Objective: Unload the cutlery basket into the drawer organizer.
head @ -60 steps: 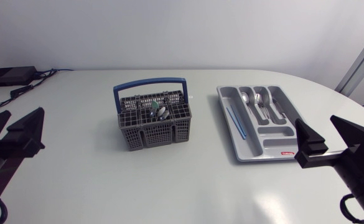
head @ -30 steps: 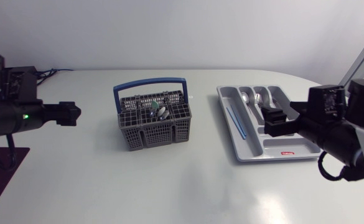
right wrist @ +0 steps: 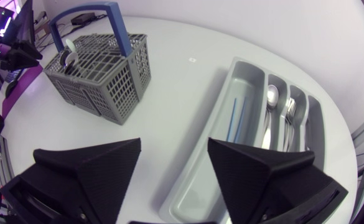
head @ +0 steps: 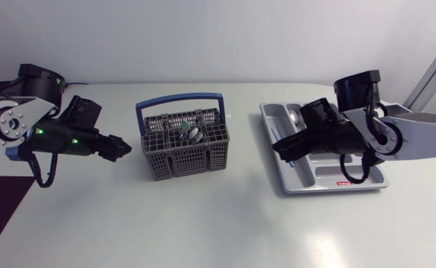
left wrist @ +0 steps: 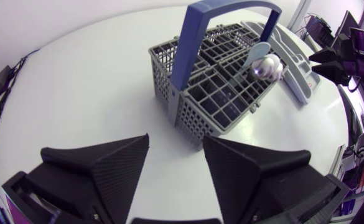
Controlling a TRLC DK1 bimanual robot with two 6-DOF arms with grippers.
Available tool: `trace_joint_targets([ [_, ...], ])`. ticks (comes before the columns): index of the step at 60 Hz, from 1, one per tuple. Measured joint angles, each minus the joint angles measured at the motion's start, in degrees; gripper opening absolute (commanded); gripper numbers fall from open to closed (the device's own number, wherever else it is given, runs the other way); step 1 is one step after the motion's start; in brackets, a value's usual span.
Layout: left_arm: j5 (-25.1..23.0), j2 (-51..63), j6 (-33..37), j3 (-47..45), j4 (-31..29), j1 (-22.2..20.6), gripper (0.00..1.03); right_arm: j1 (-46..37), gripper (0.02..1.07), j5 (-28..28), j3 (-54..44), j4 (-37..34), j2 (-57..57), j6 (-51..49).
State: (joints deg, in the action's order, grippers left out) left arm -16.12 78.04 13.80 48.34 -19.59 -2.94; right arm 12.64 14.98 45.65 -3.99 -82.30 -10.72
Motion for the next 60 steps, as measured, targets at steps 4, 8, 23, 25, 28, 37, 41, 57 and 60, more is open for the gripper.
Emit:
trace_joint_targets([
  [4, -1.3, 1.0, 0.2, 0.0, 1.0, 0.5, 0.24, 0.1, 0.07, 2.3, 2.1, 1.0, -2.2, 0.7],
  [8, -1.7, 2.3, 0.7, 0.0, 1.6, 0.6, 0.2, 1.1, 0.07, 2.7, 5.4, 0.7, -4.9, 1.8],
  [23, -3.0, 8.0, 2.0, 0.1, 3.5, 0.1, 0.2, 6.8, 0.07, 2.8, 17.6, -0.6, -16.2, 4.0],
  [25, -3.6, 8.8, 2.2, 0.2, 3.8, 0.1, 0.2, 7.3, 0.07, 2.8, 18.7, -0.6, -17.9, 4.3],
  [28, -4.3, 9.7, 2.6, 0.4, 4.2, 0.0, 0.2, 7.8, 0.07, 2.8, 19.8, -0.6, -19.9, 4.6],
  [37, -5.9, 11.2, 2.6, 1.4, 5.9, -0.6, 0.2, 9.2, 0.07, 2.8, 20.7, -0.6, -23.8, 4.8],
  [41, -6.2, 11.7, 2.6, 2.1, 6.3, -1.1, 0.2, 10.1, 0.07, 3.2, 20.7, -0.6, -24.1, 5.0],
  [57, -7.2, 12.8, 2.5, 2.6, 6.7, -1.8, 0.2, 12.2, 0.07, 5.9, 20.7, -1.7, -23.8, 6.3],
  [60, -7.2, 12.8, 2.5, 2.6, 6.7, -1.8, 0.2, 12.5, 0.07, 6.0, 20.4, -2.3, -23.1, 6.4],
])
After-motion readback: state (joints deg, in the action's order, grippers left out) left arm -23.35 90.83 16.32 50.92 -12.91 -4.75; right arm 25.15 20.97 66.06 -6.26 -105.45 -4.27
